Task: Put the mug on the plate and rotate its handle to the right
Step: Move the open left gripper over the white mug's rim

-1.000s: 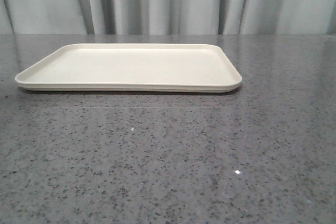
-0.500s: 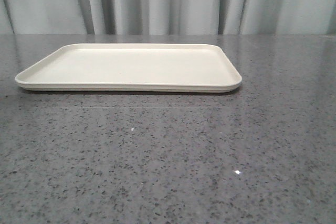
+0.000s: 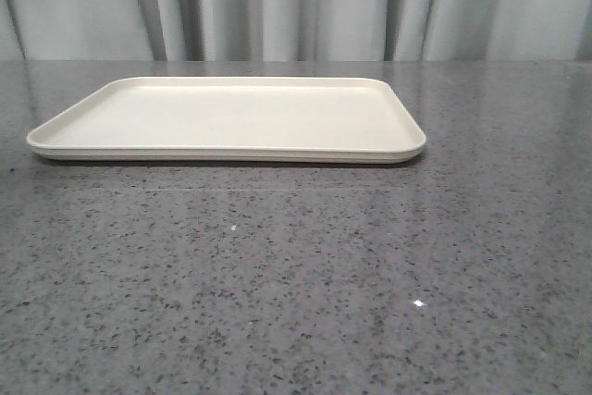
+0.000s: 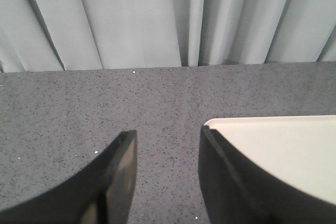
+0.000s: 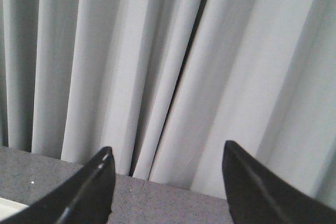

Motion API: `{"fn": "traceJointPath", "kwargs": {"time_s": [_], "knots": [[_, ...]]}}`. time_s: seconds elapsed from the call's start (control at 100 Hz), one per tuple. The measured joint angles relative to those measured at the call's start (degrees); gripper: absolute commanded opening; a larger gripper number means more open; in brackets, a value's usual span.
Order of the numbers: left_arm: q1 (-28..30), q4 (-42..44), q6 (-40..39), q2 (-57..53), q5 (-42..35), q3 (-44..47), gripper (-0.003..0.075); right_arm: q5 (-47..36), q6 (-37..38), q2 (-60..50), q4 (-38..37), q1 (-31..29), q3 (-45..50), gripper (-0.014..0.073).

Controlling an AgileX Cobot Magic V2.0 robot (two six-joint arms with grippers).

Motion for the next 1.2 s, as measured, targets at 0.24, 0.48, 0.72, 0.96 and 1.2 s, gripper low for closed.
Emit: {"fn": "traceJointPath", "kwargs": {"time_s": [0.24,0.48,0.72,0.96,1.2], "knots": [[0.0,0.6,0.0,0.0,0.0,0.0,0.0283,-0.3,0.0,-0.2,0.1,0.0,0.0,0.0458],[0.0,0.7,-0.1,0.0,0.0,0.0,0.0283,-0.4,0.0,-0.2,0.1,0.0,0.0,0.0458],[0.0,1.6,-0.1,0.6,2.3,0.0,0.0283,1.3,0.0,0.4,-0.9,0.0,-0.7,0.0458],[0.0,4.7,-0.1,5.2,11.8,-4.8,0.0283,10.2,0.0,8.2,-2.4,0.0,-8.7,0.0458],[0.0,8.0,-0.1,9.7,19.0,-8.0,0.0283,17.3,0.0,15.4,-2.7,0.0,-16.2,0.0458]]}}
